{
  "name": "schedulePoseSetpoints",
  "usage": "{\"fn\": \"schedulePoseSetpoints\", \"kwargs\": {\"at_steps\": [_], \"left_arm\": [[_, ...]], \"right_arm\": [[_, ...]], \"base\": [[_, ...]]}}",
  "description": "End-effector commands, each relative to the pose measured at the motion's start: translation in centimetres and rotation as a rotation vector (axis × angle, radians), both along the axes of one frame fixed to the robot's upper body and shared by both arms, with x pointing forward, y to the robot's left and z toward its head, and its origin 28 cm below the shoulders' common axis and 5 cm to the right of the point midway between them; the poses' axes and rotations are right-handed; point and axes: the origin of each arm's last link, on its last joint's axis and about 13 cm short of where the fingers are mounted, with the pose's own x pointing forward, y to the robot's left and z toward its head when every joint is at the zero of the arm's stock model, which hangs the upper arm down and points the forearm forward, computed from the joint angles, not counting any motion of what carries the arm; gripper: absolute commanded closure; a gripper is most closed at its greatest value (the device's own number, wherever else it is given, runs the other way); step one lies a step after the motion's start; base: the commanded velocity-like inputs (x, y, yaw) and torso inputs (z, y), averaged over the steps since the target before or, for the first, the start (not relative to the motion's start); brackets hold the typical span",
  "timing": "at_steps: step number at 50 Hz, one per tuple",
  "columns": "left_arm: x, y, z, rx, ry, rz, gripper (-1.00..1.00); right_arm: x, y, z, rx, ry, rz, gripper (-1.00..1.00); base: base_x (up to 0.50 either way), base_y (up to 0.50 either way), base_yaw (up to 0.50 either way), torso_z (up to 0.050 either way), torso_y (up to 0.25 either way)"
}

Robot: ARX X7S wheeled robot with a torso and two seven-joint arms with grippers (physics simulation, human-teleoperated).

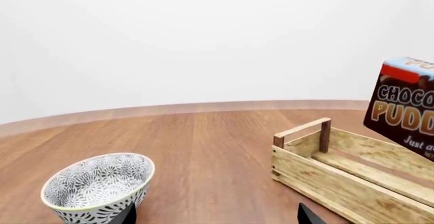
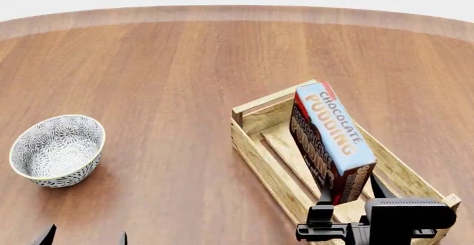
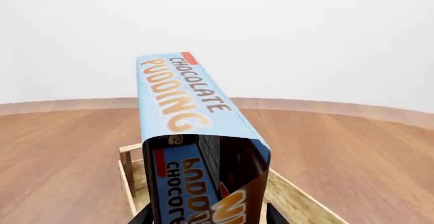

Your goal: Pick up the chocolate pudding and put it in the tray.

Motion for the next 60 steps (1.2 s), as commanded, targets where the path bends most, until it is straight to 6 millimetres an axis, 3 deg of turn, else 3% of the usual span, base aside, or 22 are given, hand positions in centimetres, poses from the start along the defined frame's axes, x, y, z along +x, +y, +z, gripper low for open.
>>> {"fn": "schedulePoseSetpoints", "kwargs": {"at_steps": [1, 29, 60], "left_arm": [[0.1, -0.1, -0.2, 0.001, 0.004, 0.000, -1.00], [0.1, -0.1, -0.3, 0.000, 0.007, -0.002, -1.00], [0.2, -0.2, -0.4, 0.005, 0.008, -0.005, -1.00]], "right_arm": [[0.5, -0.4, -1.0, -0.026, 0.003, -0.057, 1.00], [2.6, 0.9, -3.2, -0.006, 0.019, -0.099, 1.00], [1.7, 0.6, -4.3, 0.002, 0.055, -0.144, 1.00]], "base": [[0.00, 0.00, 0.00, 0.000, 0.000], [0.00, 0.00, 0.00, 0.000, 0.000], [0.00, 0.00, 0.00, 0.000, 0.000]]}}
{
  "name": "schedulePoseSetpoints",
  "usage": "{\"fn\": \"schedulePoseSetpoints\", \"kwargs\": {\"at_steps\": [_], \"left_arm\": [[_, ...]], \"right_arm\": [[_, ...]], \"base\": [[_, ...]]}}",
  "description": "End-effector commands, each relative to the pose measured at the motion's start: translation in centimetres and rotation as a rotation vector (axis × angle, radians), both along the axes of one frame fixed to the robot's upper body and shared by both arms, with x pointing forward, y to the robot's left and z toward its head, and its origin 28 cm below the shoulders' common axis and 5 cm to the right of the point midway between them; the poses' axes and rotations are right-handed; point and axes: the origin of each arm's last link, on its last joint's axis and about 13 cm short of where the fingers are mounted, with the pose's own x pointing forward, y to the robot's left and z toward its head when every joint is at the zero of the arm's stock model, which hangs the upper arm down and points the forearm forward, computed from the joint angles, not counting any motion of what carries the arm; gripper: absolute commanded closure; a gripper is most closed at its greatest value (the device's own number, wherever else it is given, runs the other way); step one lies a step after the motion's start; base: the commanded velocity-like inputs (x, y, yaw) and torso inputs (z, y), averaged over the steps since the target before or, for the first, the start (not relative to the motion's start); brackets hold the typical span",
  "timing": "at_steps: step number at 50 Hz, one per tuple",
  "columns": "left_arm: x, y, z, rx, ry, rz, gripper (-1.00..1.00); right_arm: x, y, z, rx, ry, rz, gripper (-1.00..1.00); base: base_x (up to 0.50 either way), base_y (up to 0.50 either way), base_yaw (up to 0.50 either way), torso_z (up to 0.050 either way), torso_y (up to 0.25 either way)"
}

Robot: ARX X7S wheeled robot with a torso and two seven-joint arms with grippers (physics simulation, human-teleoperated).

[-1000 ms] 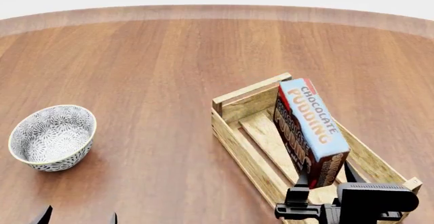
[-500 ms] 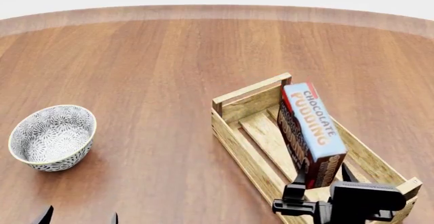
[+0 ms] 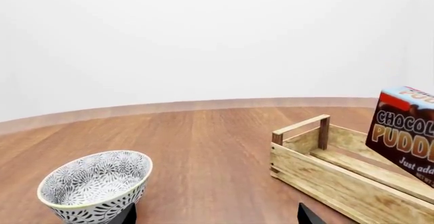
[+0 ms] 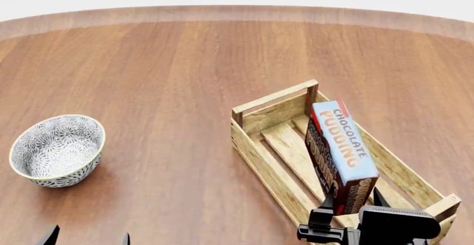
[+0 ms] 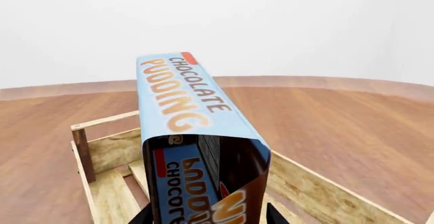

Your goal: Pick up the chocolate pudding and put it in the tray.

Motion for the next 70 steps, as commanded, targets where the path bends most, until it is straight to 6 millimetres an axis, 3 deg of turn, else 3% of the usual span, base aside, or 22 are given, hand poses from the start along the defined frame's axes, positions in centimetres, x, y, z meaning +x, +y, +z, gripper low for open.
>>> {"fn": "schedulePoseSetpoints", "kwargs": {"at_steps": [1, 53, 54, 70], "left_arm": [[0.02, 0.00, -0.05, 0.002, 0.001, -0.001, -1.00], [-0.08, -0.09, 0.00, 0.003, -0.004, -0.001, -1.00], [-0.09, -0.09, 0.07, 0.003, -0.004, -0.001, -1.00], [-0.02, -0.14, -0.06, 0.002, -0.002, -0.004, -1.00]], "right_arm": [[-0.29, -0.09, -0.29, -0.019, 0.007, -0.021, 1.00], [-0.71, -0.51, -0.73, -0.012, 0.038, -0.038, 1.00], [-0.72, -0.51, -0.72, -0.023, 0.035, -0.046, -1.00], [-0.74, -0.54, -0.67, -0.018, 0.021, -0.048, -1.00]], "base": [[0.00, 0.00, 0.00, 0.000, 0.000], [0.00, 0.00, 0.00, 0.000, 0.000], [0.00, 0.00, 0.00, 0.000, 0.000], [0.00, 0.00, 0.00, 0.000, 0.000]]}}
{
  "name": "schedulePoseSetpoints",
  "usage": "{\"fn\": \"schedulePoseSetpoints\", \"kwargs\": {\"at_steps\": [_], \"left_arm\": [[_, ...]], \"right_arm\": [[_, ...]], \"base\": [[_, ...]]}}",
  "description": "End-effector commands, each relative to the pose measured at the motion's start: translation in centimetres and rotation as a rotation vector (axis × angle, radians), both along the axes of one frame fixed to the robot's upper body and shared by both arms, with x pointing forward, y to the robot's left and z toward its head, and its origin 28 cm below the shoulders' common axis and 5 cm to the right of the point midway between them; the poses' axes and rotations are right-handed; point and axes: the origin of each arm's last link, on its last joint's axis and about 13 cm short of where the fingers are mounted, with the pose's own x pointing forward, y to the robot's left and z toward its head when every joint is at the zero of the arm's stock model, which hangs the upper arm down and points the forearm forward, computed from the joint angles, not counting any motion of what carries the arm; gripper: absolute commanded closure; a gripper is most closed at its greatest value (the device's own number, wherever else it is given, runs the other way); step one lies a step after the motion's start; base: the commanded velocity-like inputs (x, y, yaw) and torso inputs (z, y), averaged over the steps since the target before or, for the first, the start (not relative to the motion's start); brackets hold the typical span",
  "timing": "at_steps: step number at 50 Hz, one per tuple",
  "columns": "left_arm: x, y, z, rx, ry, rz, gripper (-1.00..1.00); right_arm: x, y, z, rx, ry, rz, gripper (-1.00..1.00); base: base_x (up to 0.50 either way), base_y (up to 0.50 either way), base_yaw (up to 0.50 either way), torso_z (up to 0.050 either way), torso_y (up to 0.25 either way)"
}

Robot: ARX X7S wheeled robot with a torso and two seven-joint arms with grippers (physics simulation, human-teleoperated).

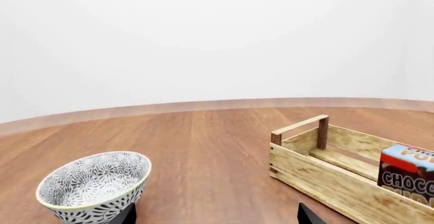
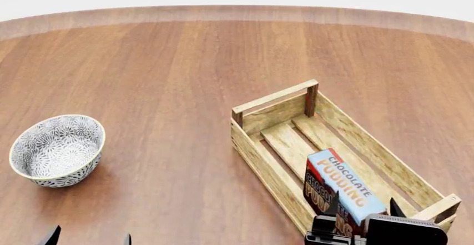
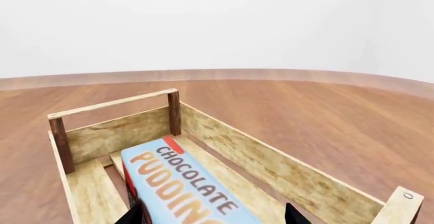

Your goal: Pick up the chocolate pudding and put it in the tray.

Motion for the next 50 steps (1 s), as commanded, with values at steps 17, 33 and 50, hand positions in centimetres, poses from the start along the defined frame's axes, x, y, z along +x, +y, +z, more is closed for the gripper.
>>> {"fn": "schedulePoseSetpoints", "kwargs": {"at_steps": [17, 33, 50], "left_arm": [[-1.1, 0.1, 1.9, -0.015, -0.052, 0.000, -1.00], [-2.5, -0.3, 3.4, -0.006, -0.119, -0.014, -1.00], [-4.4, -0.6, 5.4, -0.007, -0.195, -0.046, -1.00]], "right_arm": [[-0.5, 0.5, 1.0, -0.052, -0.136, 0.011, -1.00], [-3.4, 1.9, 4.4, -0.066, -0.298, 0.044, -1.00], [-7.2, 3.2, 9.1, -0.062, -0.482, 0.090, -1.00]], "base": [[0.00, 0.00, 0.00, 0.000, 0.000], [0.00, 0.00, 0.00, 0.000, 0.000], [0.00, 0.00, 0.00, 0.000, 0.000]]}}
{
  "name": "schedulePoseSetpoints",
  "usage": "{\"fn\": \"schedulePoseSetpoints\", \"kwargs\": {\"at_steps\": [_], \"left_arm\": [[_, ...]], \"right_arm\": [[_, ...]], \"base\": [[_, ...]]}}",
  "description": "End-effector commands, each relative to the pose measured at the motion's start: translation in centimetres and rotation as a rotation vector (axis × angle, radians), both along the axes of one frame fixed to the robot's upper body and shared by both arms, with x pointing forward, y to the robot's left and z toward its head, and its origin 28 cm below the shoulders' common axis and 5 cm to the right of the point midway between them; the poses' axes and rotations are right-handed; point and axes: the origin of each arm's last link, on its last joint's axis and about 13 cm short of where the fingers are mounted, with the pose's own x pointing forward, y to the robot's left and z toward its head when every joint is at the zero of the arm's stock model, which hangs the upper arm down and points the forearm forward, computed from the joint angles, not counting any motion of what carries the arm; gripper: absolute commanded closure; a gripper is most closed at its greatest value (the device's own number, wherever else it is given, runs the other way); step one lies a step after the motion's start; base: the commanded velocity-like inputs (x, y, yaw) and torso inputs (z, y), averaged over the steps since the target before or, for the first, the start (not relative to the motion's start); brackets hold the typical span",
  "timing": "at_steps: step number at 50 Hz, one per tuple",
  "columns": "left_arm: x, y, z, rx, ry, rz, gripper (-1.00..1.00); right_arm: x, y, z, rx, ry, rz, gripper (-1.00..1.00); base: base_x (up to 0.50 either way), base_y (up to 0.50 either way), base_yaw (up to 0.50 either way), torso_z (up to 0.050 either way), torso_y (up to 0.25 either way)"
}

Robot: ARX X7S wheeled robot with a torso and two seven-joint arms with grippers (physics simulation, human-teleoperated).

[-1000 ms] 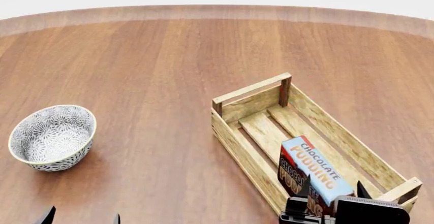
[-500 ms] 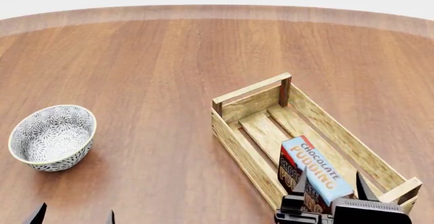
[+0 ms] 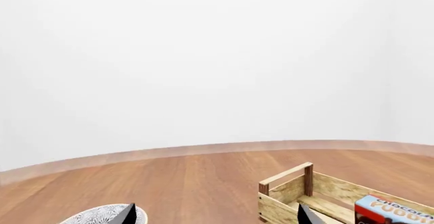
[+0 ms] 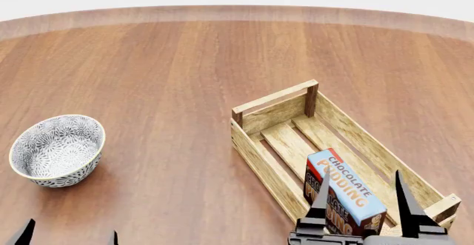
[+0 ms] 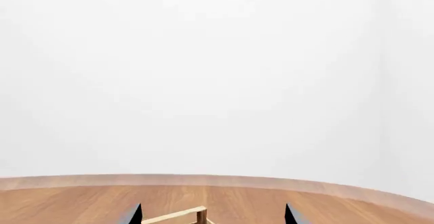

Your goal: Pick up the chocolate pudding and put it in the tray.

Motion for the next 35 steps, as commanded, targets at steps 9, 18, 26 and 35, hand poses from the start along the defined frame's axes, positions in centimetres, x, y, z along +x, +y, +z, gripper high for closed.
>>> {"fn": "schedulePoseSetpoints", "kwargs": {"at_steps": [9, 18, 26, 35], "left_arm": [[-1.8, -0.3, 1.7, -0.010, -0.059, -0.041, -1.00], [-2.2, -0.4, 2.1, -0.008, -0.076, -0.049, -1.00], [-2.3, -0.5, 2.0, -0.008, -0.076, -0.052, -1.00], [-2.3, -0.5, 2.0, -0.007, -0.075, -0.052, -1.00]], "right_arm": [[-3.3, 1.0, 2.9, 0.000, -0.137, 0.032, -1.00], [-3.9, 1.3, 3.0, -0.008, -0.159, 0.039, -1.00], [-4.0, 1.4, 2.8, -0.009, -0.158, 0.045, -1.00], [-4.0, 1.3, 2.3, -0.011, -0.160, 0.028, -1.00]], "base": [[0.00, 0.00, 0.00, 0.000, 0.000], [0.00, 0.00, 0.00, 0.000, 0.000], [0.00, 0.00, 0.00, 0.000, 0.000], [0.00, 0.00, 0.00, 0.000, 0.000]]}}
